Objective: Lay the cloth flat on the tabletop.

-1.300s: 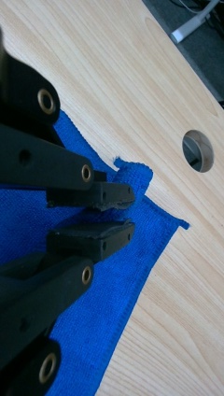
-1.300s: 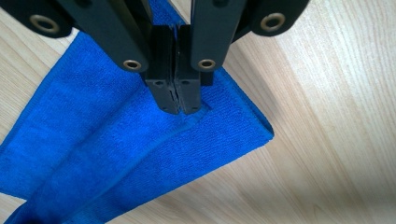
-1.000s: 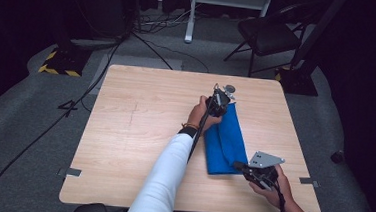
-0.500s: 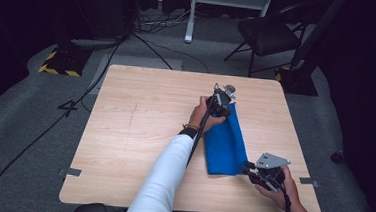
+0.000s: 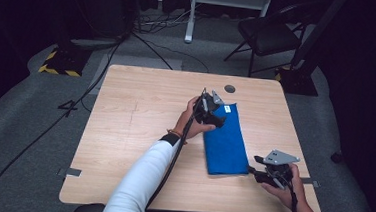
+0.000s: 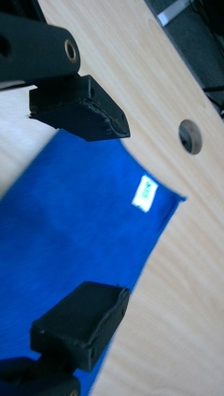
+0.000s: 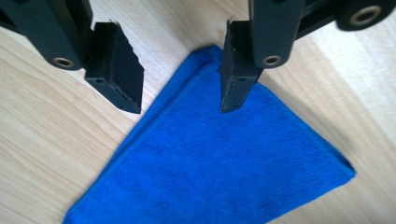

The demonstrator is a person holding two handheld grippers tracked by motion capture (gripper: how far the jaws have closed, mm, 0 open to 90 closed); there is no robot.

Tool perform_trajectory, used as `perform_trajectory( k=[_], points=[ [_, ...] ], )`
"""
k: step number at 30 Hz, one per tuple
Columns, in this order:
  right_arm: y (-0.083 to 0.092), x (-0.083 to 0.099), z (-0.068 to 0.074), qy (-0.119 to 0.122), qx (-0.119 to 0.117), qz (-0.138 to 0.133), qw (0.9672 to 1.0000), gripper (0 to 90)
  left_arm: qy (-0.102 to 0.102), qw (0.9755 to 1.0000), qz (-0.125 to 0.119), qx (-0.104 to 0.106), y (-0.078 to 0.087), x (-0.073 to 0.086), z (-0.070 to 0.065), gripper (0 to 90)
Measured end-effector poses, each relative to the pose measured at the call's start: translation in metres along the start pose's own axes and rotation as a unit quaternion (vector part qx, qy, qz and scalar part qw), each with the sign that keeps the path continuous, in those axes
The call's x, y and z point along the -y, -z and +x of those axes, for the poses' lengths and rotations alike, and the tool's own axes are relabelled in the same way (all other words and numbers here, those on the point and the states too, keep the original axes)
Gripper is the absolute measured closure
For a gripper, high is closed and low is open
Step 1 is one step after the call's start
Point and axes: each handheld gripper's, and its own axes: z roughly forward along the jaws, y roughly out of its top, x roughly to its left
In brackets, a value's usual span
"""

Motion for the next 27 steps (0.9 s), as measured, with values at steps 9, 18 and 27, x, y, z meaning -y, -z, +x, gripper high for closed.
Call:
perform_trajectory(
  k=[9, 18, 27],
  points=[
    [-0.007, 0.002, -0.011, -0.01, 0.003, 0.007, 0.9999, 40.3, -0.036, 0.998, 0.011, 0.05, 0.03, 0.042, -0.037, 18.1],
    [-0.023, 0.009, -0.016, -0.002, 0.003, 0.038, 0.9993, 33.7, -0.077, 0.9924, 0.043, 0.086, 0.046, 0.081, -0.08, 18.3],
    [-0.028, 0.013, -0.023, -0.013, -0.015, 0.038, 0.9991, 30.3, -0.065, 0.9914, 0.074, 0.086, 0.04, 0.098, -0.085, 20.5]
  ],
)
